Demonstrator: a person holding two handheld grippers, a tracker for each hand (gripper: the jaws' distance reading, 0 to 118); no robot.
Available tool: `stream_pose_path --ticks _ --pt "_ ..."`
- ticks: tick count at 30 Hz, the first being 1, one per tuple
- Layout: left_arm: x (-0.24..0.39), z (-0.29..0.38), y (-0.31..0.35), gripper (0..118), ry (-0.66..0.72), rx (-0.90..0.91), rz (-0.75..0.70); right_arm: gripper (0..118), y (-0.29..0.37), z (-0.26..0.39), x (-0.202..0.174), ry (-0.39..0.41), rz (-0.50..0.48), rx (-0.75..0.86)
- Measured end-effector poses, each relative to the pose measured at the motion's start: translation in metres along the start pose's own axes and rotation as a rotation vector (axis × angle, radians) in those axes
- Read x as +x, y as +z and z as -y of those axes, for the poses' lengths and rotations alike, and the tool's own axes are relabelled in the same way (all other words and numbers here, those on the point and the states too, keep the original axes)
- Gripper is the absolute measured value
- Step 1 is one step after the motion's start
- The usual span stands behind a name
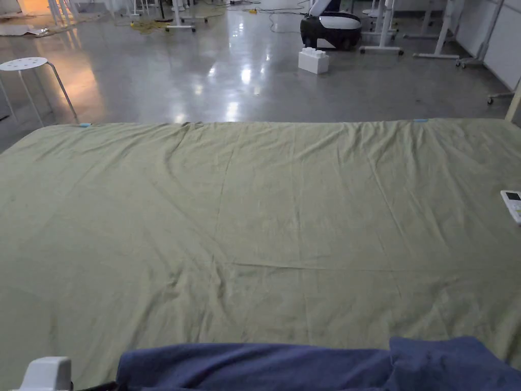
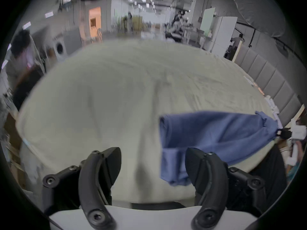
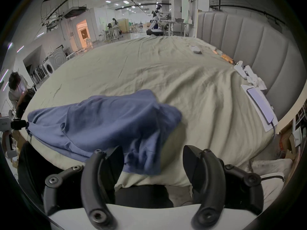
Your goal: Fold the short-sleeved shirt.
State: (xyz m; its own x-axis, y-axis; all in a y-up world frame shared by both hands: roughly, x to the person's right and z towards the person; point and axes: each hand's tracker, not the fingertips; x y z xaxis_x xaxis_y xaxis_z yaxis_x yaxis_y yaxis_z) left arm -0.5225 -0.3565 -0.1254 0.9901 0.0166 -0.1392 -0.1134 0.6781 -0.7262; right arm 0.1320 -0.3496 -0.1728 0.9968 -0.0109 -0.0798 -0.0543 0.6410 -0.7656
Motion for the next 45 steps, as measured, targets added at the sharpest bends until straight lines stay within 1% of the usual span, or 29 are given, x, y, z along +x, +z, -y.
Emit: stream_pose_path --ticks 2,3,4,5,7,9,10,11,13,14,15,16,17,18,19,20,21,22,24,25,26,27,29,30,31,39,41,42,45 --pt "-0.003 -0.015 0.030 81 -0.061 0.129 -0.071 76 0.027 -0.012 0.004 -0.037 0.074 0.021" --pt "-0.003 -0.023 0.046 81 -0.073 0.179 -0.085 76 0.046 -0.015 0.004 -0.023 0.088 0.066" --pt "0.004 -0.032 0.075 81 -0.076 0.253 -0.093 76 0.071 -0.021 0.002 0.014 0.079 0.158" --pt "0.008 -0.041 0.098 81 -0.078 0.308 -0.089 76 0.092 -0.027 -0.001 0.031 0.076 0.231" --pt "0.022 -0.054 0.145 81 -0.062 0.429 -0.046 76 0.131 -0.037 -0.010 0.039 0.077 0.356" --pt "0.040 -0.059 0.184 81 -0.059 0.553 0.004 77 0.160 -0.042 -0.023 0.022 0.063 0.507" --pt "0.051 -0.061 0.199 81 -0.082 0.619 0.009 77 0.170 -0.043 -0.032 0.000 0.054 0.609" --pt "0.062 -0.062 0.210 81 -0.106 0.671 0.010 77 0.178 -0.044 -0.041 -0.009 0.028 0.673" --pt "0.084 -0.059 0.223 80 -0.124 0.733 0.021 76 0.183 -0.050 -0.057 -0.037 -0.037 0.734" --pt "0.095 -0.058 0.227 79 -0.124 0.762 0.014 72 0.184 -0.052 -0.066 -0.045 -0.061 0.742" --pt "0.102 -0.057 0.228 77 -0.125 0.775 0.007 66 0.174 -0.046 -0.063 -0.058 -0.074 0.743" --pt "0.109 -0.057 0.228 74 -0.125 0.774 0.005 54 0.174 -0.047 -0.071 -0.013 -0.082 0.779" --pt "0.115 -0.055 0.228 63 -0.133 0.790 0.005 31 0.173 -0.047 -0.078 -0.016 -0.093 0.788" --pt "0.119 -0.052 0.228 50 -0.141 0.802 0.014 14 0.172 -0.048 -0.086 -0.017 -0.090 0.809" --pt "0.123 -0.050 0.227 34 -0.151 0.810 0.031 10 0.170 -0.050 -0.100 -0.005 -0.107 0.849" --pt "0.123 -0.049 0.224 12 -0.158 0.808 0.058 9 0.166 -0.048 -0.103 -0.025 -0.146 0.827" --pt "0.125 -0.048 0.222 8 -0.160 0.795 0.093 6 0.161 -0.047 -0.107 -0.043 -0.206 0.783" --pt "0.130 -0.046 0.221 8 -0.151 0.793 0.086 4 0.158 -0.046 -0.112 -0.032 -0.207 0.744" --pt "0.135 -0.045 0.220 7 -0.165 0.778 0.091 0 0.159 -0.047 -0.123 0.033 -0.159 0.782" --pt "0.138 -0.044 0.218 5 -0.171 0.764 0.085 0 0.159 -0.047 -0.125 0.061 -0.151 0.793" --pt "0.140 -0.043 0.217 4 -0.173 0.761 0.077 0 0.158 -0.046 -0.127 0.070 -0.157 0.795" --pt "0.140 -0.042 0.217 0 -0.174 0.757 0.077 0 0.160 -0.045 -0.132 0.089 -0.154 0.797" --pt "0.141 -0.043 0.218 0 -0.168 0.748 0.081 0 0.162 -0.046 -0.137 0.139 -0.136 0.809" --pt "0.141 -0.043 0.218 0 -0.169 0.744 0.082 0 0.161 -0.045 -0.138 0.141 -0.135 0.809" --pt "0.142 -0.042 0.218 0 -0.172 0.739 0.078 0 0.165 -0.046 -0.141 0.166 -0.127 0.824" --pt "0.154 -0.034 0.221 0 -0.223 0.738 0.084 0 0.163 -0.043 -0.151 0.170 -0.151 0.804" --pt "0.161 -0.032 0.224 0 -0.271 0.748 0.052 0 0.163 -0.040 -0.153 0.188 -0.159 0.801" --pt "0.162 -0.031 0.223 0 -0.280 0.755 0.031 0 0.161 -0.039 -0.154 0.198 -0.159 0.798" --pt "0.160 -0.030 0.218 0 -0.292 0.734 0.029 0 0.157 -0.039 -0.156 0.218 -0.156 0.778"
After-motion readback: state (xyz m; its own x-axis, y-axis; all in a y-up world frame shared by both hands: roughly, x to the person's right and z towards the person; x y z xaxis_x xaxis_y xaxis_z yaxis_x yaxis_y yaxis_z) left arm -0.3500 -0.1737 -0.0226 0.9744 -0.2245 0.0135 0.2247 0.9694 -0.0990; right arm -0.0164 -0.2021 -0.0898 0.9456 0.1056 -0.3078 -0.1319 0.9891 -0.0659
